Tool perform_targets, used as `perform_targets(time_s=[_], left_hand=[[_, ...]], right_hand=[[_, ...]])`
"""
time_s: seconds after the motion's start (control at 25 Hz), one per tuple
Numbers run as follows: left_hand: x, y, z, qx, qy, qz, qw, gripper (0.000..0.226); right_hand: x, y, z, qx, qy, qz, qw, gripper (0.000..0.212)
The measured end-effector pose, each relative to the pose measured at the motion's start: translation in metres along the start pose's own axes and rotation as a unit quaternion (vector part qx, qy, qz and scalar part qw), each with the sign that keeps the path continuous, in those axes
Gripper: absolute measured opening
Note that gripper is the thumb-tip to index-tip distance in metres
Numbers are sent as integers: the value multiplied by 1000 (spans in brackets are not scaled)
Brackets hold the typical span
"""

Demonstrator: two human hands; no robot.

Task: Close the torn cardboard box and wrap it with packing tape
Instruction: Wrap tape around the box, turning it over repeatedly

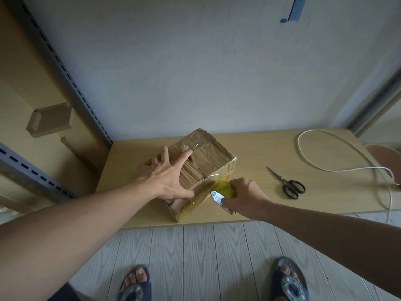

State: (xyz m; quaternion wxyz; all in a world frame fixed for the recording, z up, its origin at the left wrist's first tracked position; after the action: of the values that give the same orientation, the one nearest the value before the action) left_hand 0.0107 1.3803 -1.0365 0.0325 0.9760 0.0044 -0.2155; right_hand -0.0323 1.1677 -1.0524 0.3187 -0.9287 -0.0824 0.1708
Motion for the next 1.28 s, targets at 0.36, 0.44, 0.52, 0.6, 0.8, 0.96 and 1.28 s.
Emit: perform_targets(time_s=[0.36,0.44,0.52,0.6,0.8,0.96,1.28], left_hand=[[4,-20,-40,-153,67,-57,984,129],[-5,12,-29,-128,28,-36,991,144],[-11,40,-13,-61,-18,-55,996,154],[-10,45,-1,-14,-36,-84,996,151],[-7,39,-5,-28,-10,-60,998,143],[-1,32,-12,-53,-32,-66,996,145],[18,-21,-41,-378,-151,18,913,147]], right_hand=[[-11,-6,-61,-42,85,6,995,15],[-12,-4,-54,-40,63,3,997,17],[-13,-3,-52,-39,64,-5,997,22],[-12,-1,-50,-46,63,-5,997,21],[-12,0,-49,-40,83,-26,995,21],[-6,-13,-62,-33,117,-58,991,16],[18,-85,-88,7,198,-146,969,37]])
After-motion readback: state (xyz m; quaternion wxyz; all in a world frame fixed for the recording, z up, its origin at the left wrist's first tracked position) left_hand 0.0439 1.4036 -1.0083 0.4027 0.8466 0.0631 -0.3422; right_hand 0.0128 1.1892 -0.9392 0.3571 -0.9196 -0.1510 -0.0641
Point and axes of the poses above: each hand's wrist, its own x-axis towards the middle knuckle, its own z-axis out of the palm, y = z × x, the point moved 7 cm from there along x, towards the middle knuckle, and after that the axes turned 7 degrees about -z, right-handed, at the moved point
